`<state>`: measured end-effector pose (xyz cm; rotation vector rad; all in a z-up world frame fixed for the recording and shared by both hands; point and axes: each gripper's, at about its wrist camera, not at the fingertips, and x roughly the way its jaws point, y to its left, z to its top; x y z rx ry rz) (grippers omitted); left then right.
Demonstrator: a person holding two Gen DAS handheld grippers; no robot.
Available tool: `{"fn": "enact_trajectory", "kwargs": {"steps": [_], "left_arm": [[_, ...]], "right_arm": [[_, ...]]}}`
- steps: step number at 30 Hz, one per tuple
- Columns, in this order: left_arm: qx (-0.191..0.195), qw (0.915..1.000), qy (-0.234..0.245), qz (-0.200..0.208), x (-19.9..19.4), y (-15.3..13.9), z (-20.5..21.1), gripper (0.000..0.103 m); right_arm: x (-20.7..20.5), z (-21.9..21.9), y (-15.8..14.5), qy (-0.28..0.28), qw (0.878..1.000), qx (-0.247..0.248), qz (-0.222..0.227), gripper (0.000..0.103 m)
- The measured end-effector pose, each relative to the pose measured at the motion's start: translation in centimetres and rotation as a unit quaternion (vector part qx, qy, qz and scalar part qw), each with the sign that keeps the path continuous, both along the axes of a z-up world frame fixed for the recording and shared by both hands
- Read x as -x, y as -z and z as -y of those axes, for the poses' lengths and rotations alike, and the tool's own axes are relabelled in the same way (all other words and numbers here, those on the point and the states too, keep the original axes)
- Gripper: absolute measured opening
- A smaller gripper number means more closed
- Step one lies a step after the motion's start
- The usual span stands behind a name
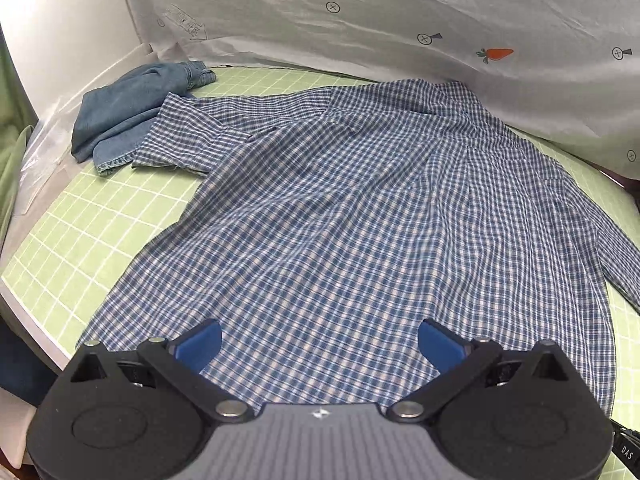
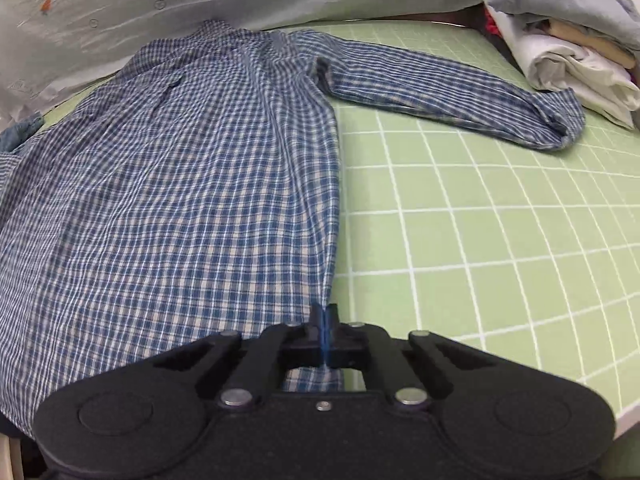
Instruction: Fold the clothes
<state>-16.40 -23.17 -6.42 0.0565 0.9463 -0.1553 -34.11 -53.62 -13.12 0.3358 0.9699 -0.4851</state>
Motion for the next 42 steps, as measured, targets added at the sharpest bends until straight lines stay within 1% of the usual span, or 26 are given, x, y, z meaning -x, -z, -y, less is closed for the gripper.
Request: {"fn": "enact_trajectory", "kwargs": {"steps": [1,2,3,4,5,6,7,8,11,13,16,19,20,22,24,27,30,33,35,36,37,38,40,42], "left_arm": [[0.002,1.0000,0.003,0.002,-0.5,-0.1,-0.7,0.103],[0.003,1.0000,0.006,0.004,-1.0,-0.3,-1.4,0.103],[0.005,0.9999,0.008,0.007,-1.5,-0.4,-2.1,0.103],[0.007,0.9999,0.009,0.010,-2.1,-0.6,-2.8,0.103],[0.009,0.9998,0.010,0.016,-2.6,-0.9,-3.6,0.103],[0.010,0.9997,0.012,0.022,-3.2,-1.1,-4.3,0.103],[0.008,0.9995,0.015,0.028,-3.9,-1.3,-5.0,0.103],[0.006,0.9993,0.016,0.034,-4.6,-1.4,-5.7,0.103],[0.003,0.9988,0.022,0.044,-7.1,-1.5,-7.5,0.103],[0.006,0.9985,0.026,0.047,-8.9,-1.6,-8.9,0.103],[0.002,0.9979,0.034,0.055,-11.4,-1.6,-10.7,0.103],[-0.006,0.9978,0.036,0.055,-14.0,-1.1,-12.2,0.101],[-0.003,0.9980,0.034,0.053,-14.8,-0.8,-12.8,0.094],[0.016,0.9987,0.024,0.041,-16.7,-0.2,-13.8,0.087],[0.030,0.9990,0.021,0.026,-18.6,0.6,-14.3,0.084],[0.020,0.9990,0.038,0.014,-20.8,1.9,-13.9,0.083],[0.008,0.9980,0.062,-0.001,-22.5,3.5,-12.9,0.083],[-0.003,0.9956,0.093,-0.009,-23.6,4.8,-12.1,0.082],[-0.012,0.9929,0.118,-0.011,-24.1,5.6,-11.6,0.074],[-0.017,0.9914,0.129,-0.013,-24.4,5.9,-11.3,0.073],[-0.022,0.9899,0.139,-0.017,-24.7,6.3,-11.1,0.070],[-0.027,0.9883,0.149,-0.020,-25.0,6.7,-10.9,0.063],[-0.033,0.9859,0.161,-0.029,-25.5,7.3,-10.6,0.060],[-0.040,0.9846,0.166,-0.037,-25.9,7.9,-10.3,0.060]], "right_arm": [[-0.3,-0.4,-0.2,0.010,1.000,0.011,-0.011,0.018],[-0.6,-1.0,-0.5,0.023,0.999,0.026,-0.017,0.050],[-1.0,-1.6,-0.9,0.036,0.998,0.040,-0.019,0.077],[-1.3,-2.2,-1.3,0.049,0.997,0.055,-0.021,0.082],[-1.7,-2.8,-1.7,0.061,0.996,0.061,-0.015,0.083],[-2.0,-3.4,-2.0,0.070,0.996,0.061,-0.008,0.087],[-2.4,-4.0,-2.2,0.078,0.995,0.058,-0.001,0.097],[-2.9,-4.7,-2.4,0.084,0.995,0.056,0.006,0.103],[-4.9,-7.2,-2.3,0.074,0.996,0.055,0.009,0.103],[-6.4,-9.0,-2.1,0.059,0.996,0.061,0.004,0.103],[-8.8,-11.6,-1.8,0.053,0.996,0.068,0.001,0.103],[-11.6,-13.6,-1.3,0.048,0.996,0.069,-0.016,0.103],[-12.4,-14.2,-1.0,0.046,0.996,0.071,-0.023,0.103],[-13.5,-15.0,-0.7,0.039,0.996,0.070,-0.030,0.103],[-14.4,-15.5,-0.5,0.038,0.997,0.065,-0.034,0.103],[-15.7,-15.3,0.2,0.050,0.995,0.062,-0.055,0.103],[-16.6,-14.7,1.0,0.075,0.994,0.045,-0.072,0.103],[-17.0,-14.2,1.2,0.105,0.992,0.021,-0.070,0.103],[-17.3,-14.0,1.3,0.117,0.991,0.009,-0.068,0.103],[-17.4,-14.0,1.3,0.122,0.990,0.003,-0.068,0.103],[-17.5,-14.0,1.3,0.125,0.990,0.001,-0.068,0.103],[-17.7,-14.0,1.3,0.128,0.989,-0.001,-0.069,0.103],[-18.0,-14.1,1.3,0.133,0.989,-0.003,-0.070,0.103],[-18.1,-14.1,1.4,0.137,0.988,-0.008,-0.067,0.103]]}}
